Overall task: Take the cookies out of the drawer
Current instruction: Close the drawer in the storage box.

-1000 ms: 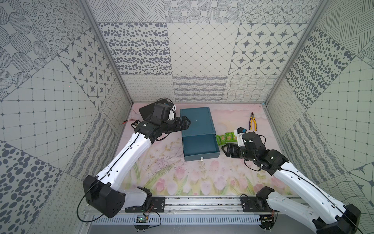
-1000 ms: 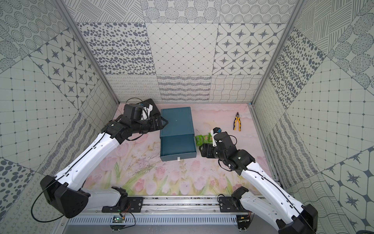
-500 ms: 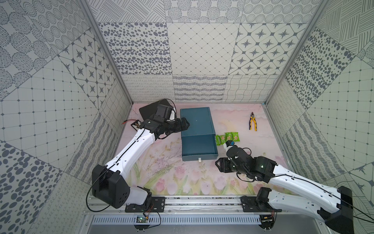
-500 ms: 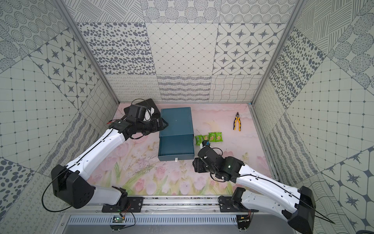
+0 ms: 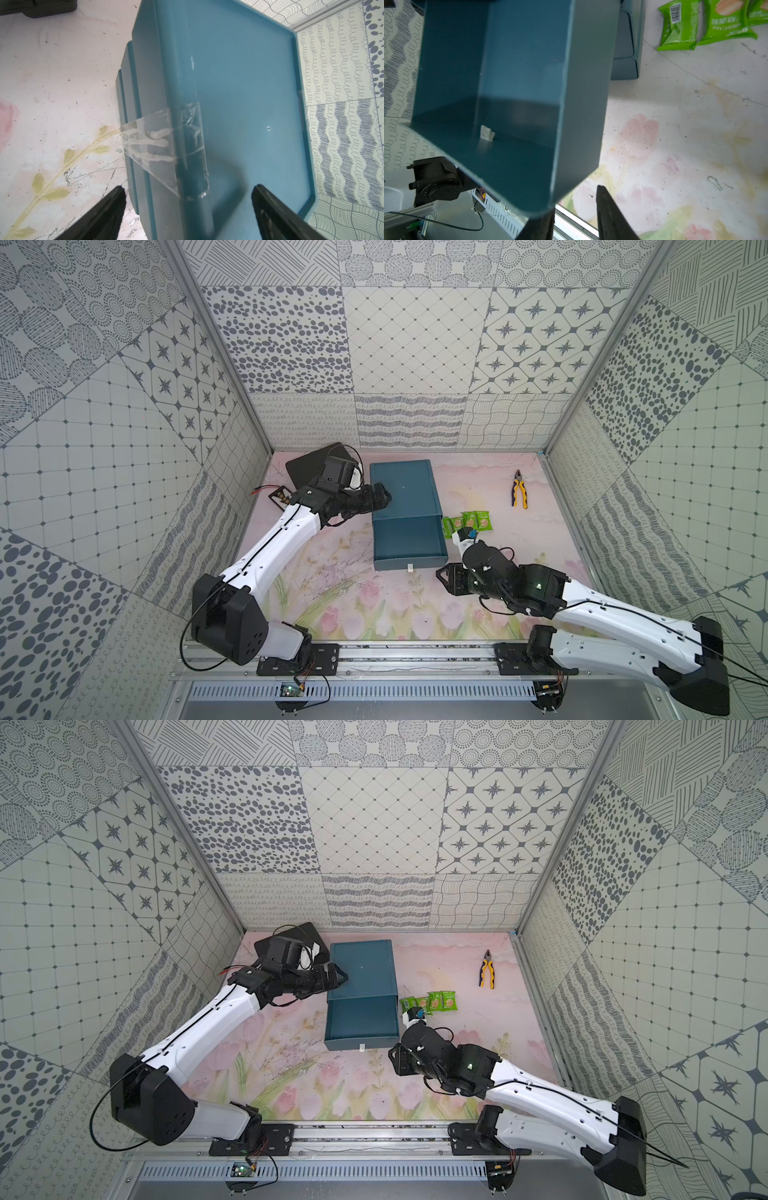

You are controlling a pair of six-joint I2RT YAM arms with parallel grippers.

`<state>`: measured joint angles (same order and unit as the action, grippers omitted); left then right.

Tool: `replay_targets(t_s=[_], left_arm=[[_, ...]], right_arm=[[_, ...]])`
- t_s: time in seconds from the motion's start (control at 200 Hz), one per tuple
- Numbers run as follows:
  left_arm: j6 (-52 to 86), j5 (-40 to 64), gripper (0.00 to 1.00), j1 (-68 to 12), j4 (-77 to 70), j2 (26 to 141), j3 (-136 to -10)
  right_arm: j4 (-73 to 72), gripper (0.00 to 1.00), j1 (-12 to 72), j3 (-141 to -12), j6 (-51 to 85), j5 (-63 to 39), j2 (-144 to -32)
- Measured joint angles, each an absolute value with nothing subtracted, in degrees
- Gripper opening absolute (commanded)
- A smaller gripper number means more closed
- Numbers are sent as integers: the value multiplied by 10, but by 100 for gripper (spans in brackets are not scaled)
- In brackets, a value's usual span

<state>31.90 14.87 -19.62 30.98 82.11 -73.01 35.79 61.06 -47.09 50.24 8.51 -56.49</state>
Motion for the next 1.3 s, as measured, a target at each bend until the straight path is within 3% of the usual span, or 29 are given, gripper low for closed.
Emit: replay_targets(t_s=[0.265, 1.301], left_arm=[[319, 162, 99, -196, 306, 822, -731], [345, 187, 99, -195, 265, 765, -689]], right_arm=[[349, 23, 606, -524, 491, 121, -616], [89, 19, 488, -537, 454, 78, -755]])
